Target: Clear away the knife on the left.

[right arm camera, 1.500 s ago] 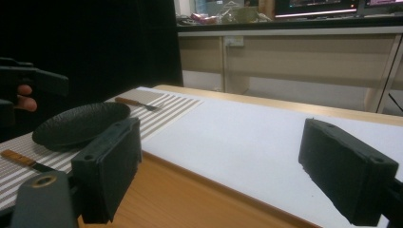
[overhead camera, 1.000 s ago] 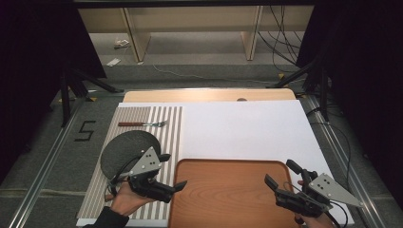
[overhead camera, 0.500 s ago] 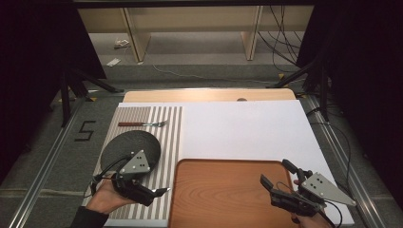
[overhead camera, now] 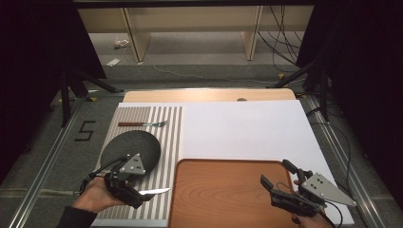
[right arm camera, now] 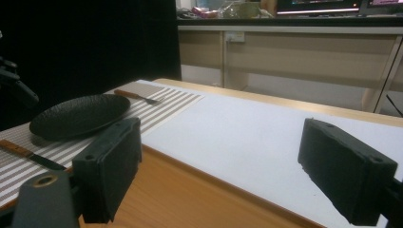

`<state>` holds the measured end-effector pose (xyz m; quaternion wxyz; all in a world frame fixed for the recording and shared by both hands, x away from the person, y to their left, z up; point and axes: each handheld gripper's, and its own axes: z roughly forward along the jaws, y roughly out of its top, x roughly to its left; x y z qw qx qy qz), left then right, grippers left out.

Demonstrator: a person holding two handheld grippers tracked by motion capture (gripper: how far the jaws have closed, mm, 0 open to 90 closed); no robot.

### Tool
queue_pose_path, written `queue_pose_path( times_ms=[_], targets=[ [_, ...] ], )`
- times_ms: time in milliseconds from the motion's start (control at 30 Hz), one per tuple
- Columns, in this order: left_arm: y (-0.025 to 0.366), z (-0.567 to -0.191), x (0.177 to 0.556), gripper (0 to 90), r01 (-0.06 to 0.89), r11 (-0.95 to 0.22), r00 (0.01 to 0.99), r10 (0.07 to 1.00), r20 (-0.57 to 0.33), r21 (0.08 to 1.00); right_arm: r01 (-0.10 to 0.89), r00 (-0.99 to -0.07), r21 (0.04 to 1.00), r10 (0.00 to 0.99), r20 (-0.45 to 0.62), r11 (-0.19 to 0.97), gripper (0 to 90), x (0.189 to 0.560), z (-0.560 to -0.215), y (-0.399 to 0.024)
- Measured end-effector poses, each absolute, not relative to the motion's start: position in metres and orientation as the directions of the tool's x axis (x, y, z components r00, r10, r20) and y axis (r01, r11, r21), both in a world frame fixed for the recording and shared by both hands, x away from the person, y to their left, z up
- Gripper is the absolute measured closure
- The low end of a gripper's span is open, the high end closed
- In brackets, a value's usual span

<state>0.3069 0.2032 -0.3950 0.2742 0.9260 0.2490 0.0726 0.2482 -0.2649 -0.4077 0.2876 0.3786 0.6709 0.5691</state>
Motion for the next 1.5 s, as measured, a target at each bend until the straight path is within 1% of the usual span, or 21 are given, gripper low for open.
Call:
queue_pose_path(
  times_ms=[100, 233, 400, 533, 800, 900, 967, 1167, 1300, 1500],
  targets=[
    [0.209, -0.394, 0.307, 15.5, 0.420, -0.719, 0.867, 0.497, -0.013, 0.553, 0.183, -0.547, 0.981, 0.836, 0.046, 0.066, 15.6, 0.248, -0.408, -0.265],
    [0.214, -0.399, 0.307, 15.7, 0.425, -0.755, 0.870, 0.493, 0.004, 0.500, 0.181, -0.550, 0.981, 0.834, 0.045, 0.066, 15.6, 0.249, -0.408, -0.264],
    [0.214, -0.409, 0.309, 15.7, 0.433, -0.787, 0.876, 0.482, -0.001, 0.439, 0.179, -0.548, 0.982, 0.835, 0.045, 0.065, 15.6, 0.248, -0.408, -0.264],
    [0.218, -0.411, 0.309, 16.7, 0.442, -0.779, 0.878, 0.478, -0.035, 0.444, 0.179, -0.549, 0.982, 0.835, 0.044, 0.067, 15.6, 0.248, -0.408, -0.264],
    [0.217, -0.421, 0.309, 17.1, 0.442, -0.813, 0.883, 0.469, -0.022, 0.379, 0.177, -0.550, 0.982, 0.834, 0.044, 0.065, 15.7, 0.248, -0.408, -0.264],
    [0.218, -0.425, 0.310, 17.5, 0.460, -0.823, 0.874, 0.486, -0.007, 0.332, 0.183, -0.551, 0.981, 0.833, 0.043, 0.071, 15.6, 0.248, -0.408, -0.264],
    [0.220, -0.428, 0.310, 17.5, 0.461, -0.825, 0.877, 0.481, -0.022, 0.327, 0.178, -0.551, 0.982, 0.833, 0.044, 0.066, 15.6, 0.248, -0.408, -0.264],
    [0.222, -0.434, 0.312, 18.4, 0.472, -0.832, 0.873, 0.487, -0.022, 0.292, 0.180, -0.551, 0.981, 0.834, 0.041, 0.071, 15.7, 0.248, -0.408, -0.264],
    [0.222, -0.437, 0.311, 21.6, 0.455, -0.849, 0.884, 0.467, -0.020, 0.268, 0.182, -0.552, 0.981, 0.833, 0.041, 0.072, 15.7, 0.248, -0.408, -0.264],
    [0.223, -0.444, 0.311, 26.4, 0.470, -0.854, 0.878, 0.479, -0.018, 0.222, 0.181, -0.552, 0.981, 0.833, 0.042, 0.071, 15.7, 0.248, -0.408, -0.263]
  ],
)
